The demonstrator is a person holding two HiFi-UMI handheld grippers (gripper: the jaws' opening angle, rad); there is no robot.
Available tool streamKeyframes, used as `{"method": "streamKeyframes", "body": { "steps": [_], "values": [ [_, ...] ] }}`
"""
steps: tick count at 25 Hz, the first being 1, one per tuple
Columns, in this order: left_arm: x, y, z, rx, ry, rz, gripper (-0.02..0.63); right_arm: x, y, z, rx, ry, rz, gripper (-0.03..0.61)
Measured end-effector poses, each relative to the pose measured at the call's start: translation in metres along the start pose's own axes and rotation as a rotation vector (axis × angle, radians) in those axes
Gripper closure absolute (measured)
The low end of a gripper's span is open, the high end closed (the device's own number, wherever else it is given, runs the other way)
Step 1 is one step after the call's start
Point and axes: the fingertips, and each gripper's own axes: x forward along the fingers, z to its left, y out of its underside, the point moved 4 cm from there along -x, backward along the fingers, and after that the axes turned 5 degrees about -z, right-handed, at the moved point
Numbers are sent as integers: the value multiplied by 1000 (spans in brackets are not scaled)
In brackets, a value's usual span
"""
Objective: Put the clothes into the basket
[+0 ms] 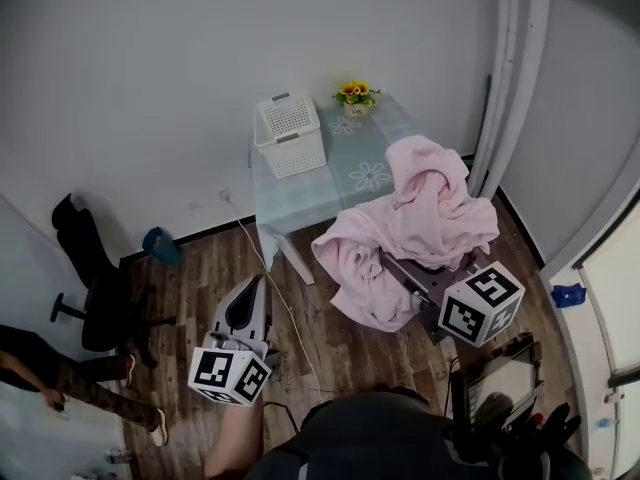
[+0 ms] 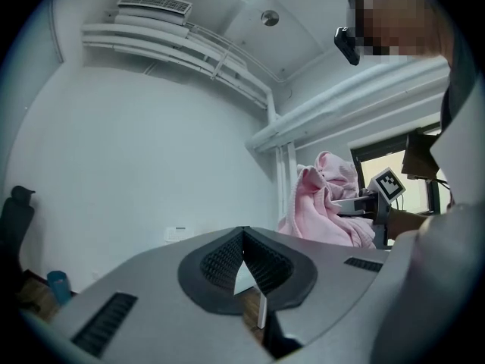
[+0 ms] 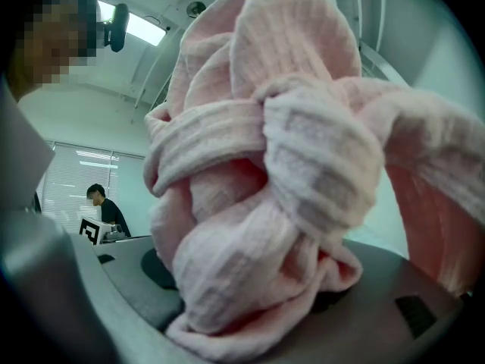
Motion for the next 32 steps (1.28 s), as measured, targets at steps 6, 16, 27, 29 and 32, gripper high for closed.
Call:
{"method": "streamKeyframes", "body": {
  "steps": [6,16,27,29,32],
  "values": [
    [-6,-3,1,11,-26,6,611,0,6,-2,12,-12,6,247],
    [92,12,67,-4,-56,22,611,105,9,-79,45,-13,28,248],
    [-23,-26,9,23,17,-121,611,-7,-26,22,-79,11,-67,248],
    [-26,-27,5,21,32,-142,611,-12,-28,24,-95,20,-76,247],
    [-20,-26,7,18,54,-168,611,-9,-29,21,-111,28,-95,247]
  ]
}}
